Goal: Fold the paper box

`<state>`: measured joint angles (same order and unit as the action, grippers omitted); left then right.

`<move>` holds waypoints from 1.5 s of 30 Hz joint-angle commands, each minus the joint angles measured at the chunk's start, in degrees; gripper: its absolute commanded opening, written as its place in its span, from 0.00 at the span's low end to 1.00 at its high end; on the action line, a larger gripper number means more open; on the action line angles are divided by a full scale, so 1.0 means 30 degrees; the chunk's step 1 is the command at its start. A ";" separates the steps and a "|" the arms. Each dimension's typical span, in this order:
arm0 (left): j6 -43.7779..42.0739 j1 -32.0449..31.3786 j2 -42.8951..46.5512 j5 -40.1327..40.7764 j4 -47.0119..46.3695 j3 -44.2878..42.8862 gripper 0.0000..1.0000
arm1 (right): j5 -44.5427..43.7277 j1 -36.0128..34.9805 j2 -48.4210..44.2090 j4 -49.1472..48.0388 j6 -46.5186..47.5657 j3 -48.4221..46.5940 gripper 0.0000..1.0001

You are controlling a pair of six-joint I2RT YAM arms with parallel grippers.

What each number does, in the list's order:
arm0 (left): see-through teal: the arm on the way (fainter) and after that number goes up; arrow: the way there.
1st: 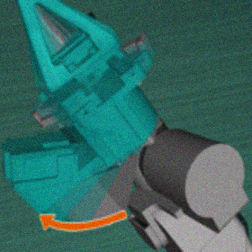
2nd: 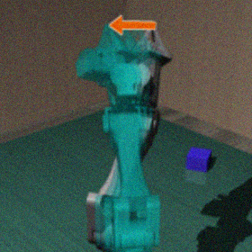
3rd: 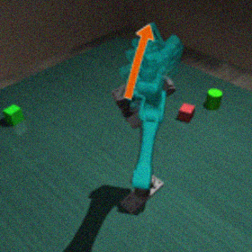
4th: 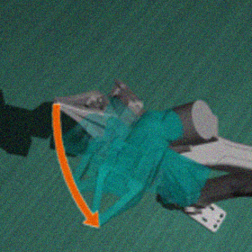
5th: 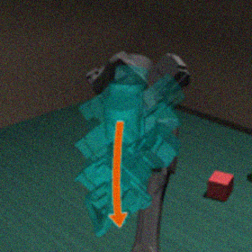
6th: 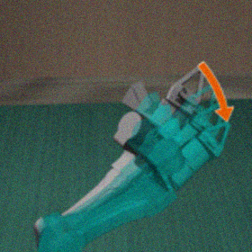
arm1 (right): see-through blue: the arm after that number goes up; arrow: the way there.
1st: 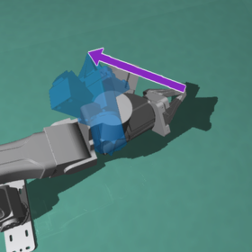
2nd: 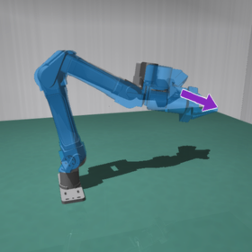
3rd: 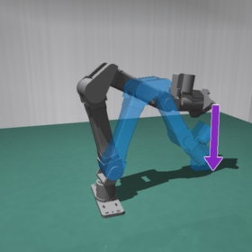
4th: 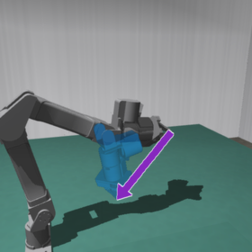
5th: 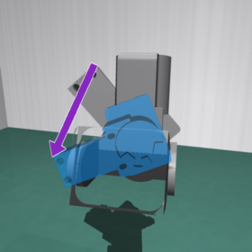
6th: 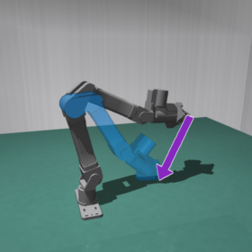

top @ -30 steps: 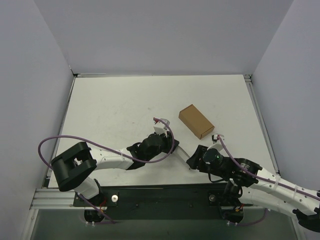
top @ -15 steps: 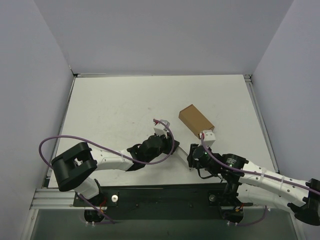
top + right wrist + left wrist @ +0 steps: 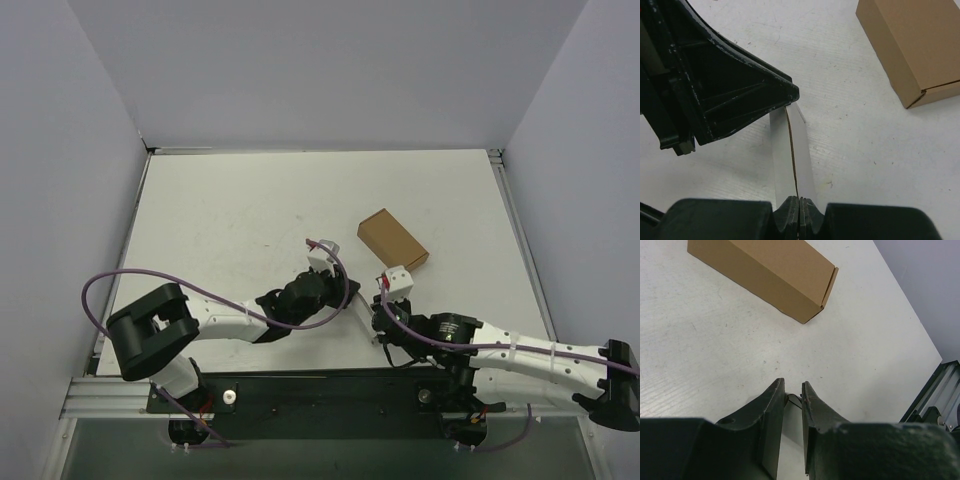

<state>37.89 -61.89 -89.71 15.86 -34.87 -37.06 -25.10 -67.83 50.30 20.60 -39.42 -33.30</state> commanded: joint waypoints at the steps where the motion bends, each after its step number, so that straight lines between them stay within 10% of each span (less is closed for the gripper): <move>1: -0.0267 -0.0493 -0.1297 -0.0364 0.2866 0.1365 0.26 | -0.2352 -0.1670 0.1538 0.1158 -0.1622 0.0144 0.00; 41: 0.1316 -0.1285 -0.3730 -0.0101 -0.0976 0.2803 0.21 | -0.6341 -0.4724 0.6905 0.7313 -0.7719 -0.2729 0.00; 45: 0.0965 -0.1314 -0.3437 0.0485 0.1249 0.1576 0.20 | -0.5638 -0.4430 0.5589 0.7313 -0.7398 -0.2874 0.37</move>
<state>43.38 -63.92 -96.86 19.92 -54.85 -32.40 -46.24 -82.19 69.32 38.00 -60.71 -42.89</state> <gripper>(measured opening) 0.212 0.190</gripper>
